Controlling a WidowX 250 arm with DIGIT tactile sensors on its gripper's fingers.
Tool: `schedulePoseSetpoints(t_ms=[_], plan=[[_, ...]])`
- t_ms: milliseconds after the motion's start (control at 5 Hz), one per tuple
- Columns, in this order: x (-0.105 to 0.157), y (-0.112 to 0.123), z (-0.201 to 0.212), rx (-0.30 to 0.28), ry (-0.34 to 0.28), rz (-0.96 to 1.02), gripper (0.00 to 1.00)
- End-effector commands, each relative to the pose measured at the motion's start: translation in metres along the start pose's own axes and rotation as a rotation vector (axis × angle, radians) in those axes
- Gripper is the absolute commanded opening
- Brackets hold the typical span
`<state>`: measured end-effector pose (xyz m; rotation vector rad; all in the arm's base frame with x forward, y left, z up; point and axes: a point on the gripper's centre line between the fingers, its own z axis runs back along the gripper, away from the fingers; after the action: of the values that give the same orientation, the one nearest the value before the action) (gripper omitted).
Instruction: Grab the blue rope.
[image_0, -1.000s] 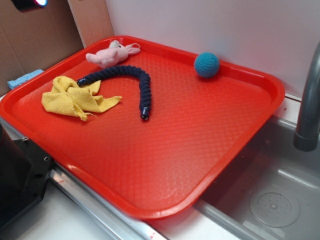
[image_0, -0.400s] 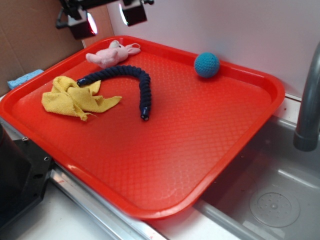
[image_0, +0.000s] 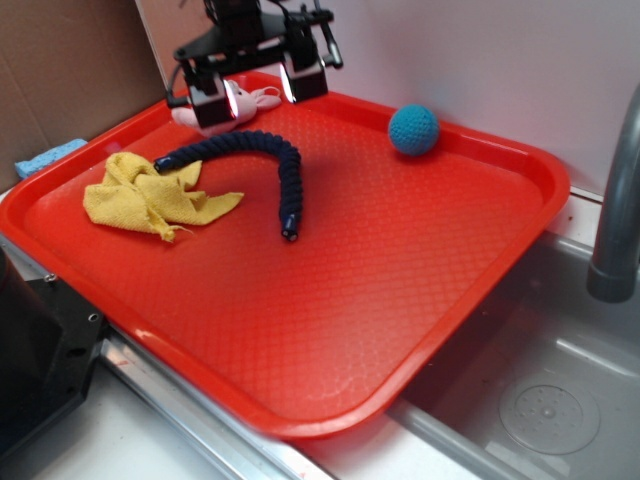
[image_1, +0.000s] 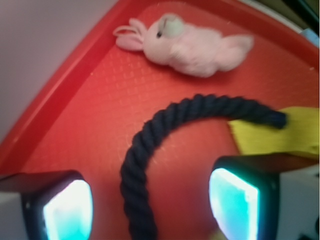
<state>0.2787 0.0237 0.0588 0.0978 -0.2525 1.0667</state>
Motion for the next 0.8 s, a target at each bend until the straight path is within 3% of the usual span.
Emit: schedulePoseSetpoints(t_ms=[0,200,600], plan=[[0.008,-0.010,-0.037,-0.026,-0.003,0.009,1.00],[0.004,-0.011,-0.044,-0.021,0.003,-0.003,0.00],[0.003,-0.007,-0.048,-0.016,0.019,0.010,0.00]])
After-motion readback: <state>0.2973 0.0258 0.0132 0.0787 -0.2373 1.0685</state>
